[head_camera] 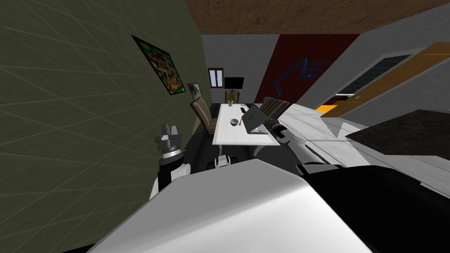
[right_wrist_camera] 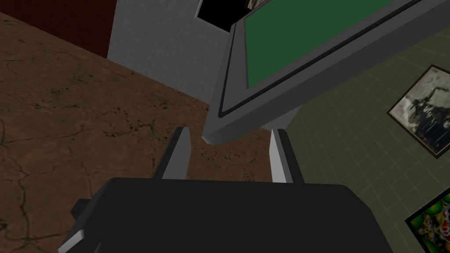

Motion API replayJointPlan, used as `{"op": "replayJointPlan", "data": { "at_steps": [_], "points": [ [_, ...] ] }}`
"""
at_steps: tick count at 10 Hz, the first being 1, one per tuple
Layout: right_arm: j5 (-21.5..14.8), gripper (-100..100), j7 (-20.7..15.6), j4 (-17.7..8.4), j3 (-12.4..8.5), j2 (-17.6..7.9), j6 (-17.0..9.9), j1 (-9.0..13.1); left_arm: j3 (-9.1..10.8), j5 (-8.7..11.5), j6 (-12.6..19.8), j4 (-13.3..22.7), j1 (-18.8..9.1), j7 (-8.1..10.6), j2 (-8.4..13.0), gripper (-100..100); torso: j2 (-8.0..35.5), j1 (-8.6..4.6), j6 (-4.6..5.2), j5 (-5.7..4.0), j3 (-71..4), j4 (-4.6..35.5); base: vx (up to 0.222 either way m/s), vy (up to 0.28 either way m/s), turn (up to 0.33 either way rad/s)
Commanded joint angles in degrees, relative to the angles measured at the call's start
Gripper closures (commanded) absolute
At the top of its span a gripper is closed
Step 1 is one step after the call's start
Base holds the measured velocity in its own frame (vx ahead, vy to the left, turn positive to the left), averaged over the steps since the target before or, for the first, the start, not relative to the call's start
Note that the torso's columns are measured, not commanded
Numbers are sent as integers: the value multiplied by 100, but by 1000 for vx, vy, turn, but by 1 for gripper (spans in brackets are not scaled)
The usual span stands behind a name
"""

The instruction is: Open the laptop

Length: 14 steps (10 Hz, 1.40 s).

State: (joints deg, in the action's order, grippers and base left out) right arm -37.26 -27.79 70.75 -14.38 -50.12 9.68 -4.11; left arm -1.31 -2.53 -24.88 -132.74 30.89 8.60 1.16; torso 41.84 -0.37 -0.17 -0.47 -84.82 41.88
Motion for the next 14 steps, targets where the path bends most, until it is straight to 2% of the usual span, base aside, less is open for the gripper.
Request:
{"op": "replayJointPlan", "data": {
  "at_steps": [1, 2, 3, 5, 8, 10, 12, 13, 14],
  "points": [
    [216, 100, 183, -152, 72, 290, 101, 24, 0, 0, 0, 0, 0, 0, 0, 0, 9, 17, 8, 9, 5, 2, -47, -174, 5],
    [294, 100, 243, -222, 86, 377, 142, 59, 0, 0, 0, 0, 0, 0, 0, 0, 11, 29, 2, 14, 7, 3, -42, -139, 7],
    [263, 100, 226, -190, 17, 262, 109, 73, -1, 0, 0, 0, 0, 0, -1, 0, 8, 43, -5, 15, 6, 2, -25, -56, -4],
    [387, 100, 219, -340, -12, 626, 289, 127, -1, 0, 0, -1, 1, 0, -1, 0, 18, 58, 4, 44, 10, 21, 7, -103, -45],
    [556, 100, 188, -542, -48, 1157, 547, 197, -1, 0, 0, 0, 0, 0, -1, 0, 9, 10, -11, 13, 6, 13, -10, -143, -23],
    [612, 100, 178, -609, -60, 1335, 633, 220, 0, 0, 0, 0, 1, 0, -1, 0, 0, 25, -10, 24, 1, 14, 13, -123, -20],
    [725, 100, 158, -743, -84, 1652, 806, 267, -1, 0, 0, 0, 1, 0, -1, 0, 5, 48, -20, 34, 3, 18, -4, -95, -27],
    [743, -100, 331, -819, -57, 1321, 660, 355, -1, 0, 0, 0, 1, 0, -1, 0, 4, 38, -19, 26, 3, 15, -27, -28, 86],
    [768, -100, 421, -824, -22, 1210, 605, 371, -2, 0, 0, 0, 0, 0, -2, 0, 24, 58, -4, 43, 11, 28, -59, 48, 95]
  ]
}}
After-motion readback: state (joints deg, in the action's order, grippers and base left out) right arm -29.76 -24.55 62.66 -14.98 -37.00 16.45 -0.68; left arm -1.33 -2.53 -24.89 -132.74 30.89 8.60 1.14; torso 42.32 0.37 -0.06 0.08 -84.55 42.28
